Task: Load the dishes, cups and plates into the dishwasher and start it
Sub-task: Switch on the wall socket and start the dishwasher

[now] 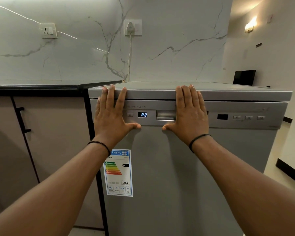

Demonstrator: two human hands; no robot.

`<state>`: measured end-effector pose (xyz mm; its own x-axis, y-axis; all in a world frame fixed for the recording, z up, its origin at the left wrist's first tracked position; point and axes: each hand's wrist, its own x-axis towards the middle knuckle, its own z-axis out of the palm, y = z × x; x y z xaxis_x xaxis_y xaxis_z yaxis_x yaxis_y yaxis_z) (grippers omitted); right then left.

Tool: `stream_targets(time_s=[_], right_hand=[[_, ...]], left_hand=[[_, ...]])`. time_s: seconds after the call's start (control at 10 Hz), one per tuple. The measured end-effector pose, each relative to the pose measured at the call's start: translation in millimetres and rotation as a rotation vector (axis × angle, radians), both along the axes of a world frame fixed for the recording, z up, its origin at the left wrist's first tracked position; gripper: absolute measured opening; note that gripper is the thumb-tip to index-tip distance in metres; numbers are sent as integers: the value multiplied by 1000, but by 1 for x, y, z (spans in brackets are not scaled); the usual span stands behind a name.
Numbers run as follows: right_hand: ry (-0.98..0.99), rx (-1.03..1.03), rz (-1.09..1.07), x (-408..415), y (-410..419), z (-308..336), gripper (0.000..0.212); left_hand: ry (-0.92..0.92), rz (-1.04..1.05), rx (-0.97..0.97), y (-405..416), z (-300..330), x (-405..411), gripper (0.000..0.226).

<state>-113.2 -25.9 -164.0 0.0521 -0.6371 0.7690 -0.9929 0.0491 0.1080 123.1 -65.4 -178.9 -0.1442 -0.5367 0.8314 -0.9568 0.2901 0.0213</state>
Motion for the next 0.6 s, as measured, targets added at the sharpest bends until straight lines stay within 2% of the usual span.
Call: stream_targets(time_s=[0.1,0.3,0.4,0.6], right_hand=[[-2,3,20,0,1,0,132],[-43,-49,102,2,2,8,111],[-90,-41,144,1,0,27,99],[-146,-8,152,-8,-21,113,94]], left_hand=[[14,-3,0,1,2,-4,117],[68,-57,-1,0,16,-15,82],[85,-69,54,-7,37,-28,74],[26,-22,125,-21,126,-46,73]])
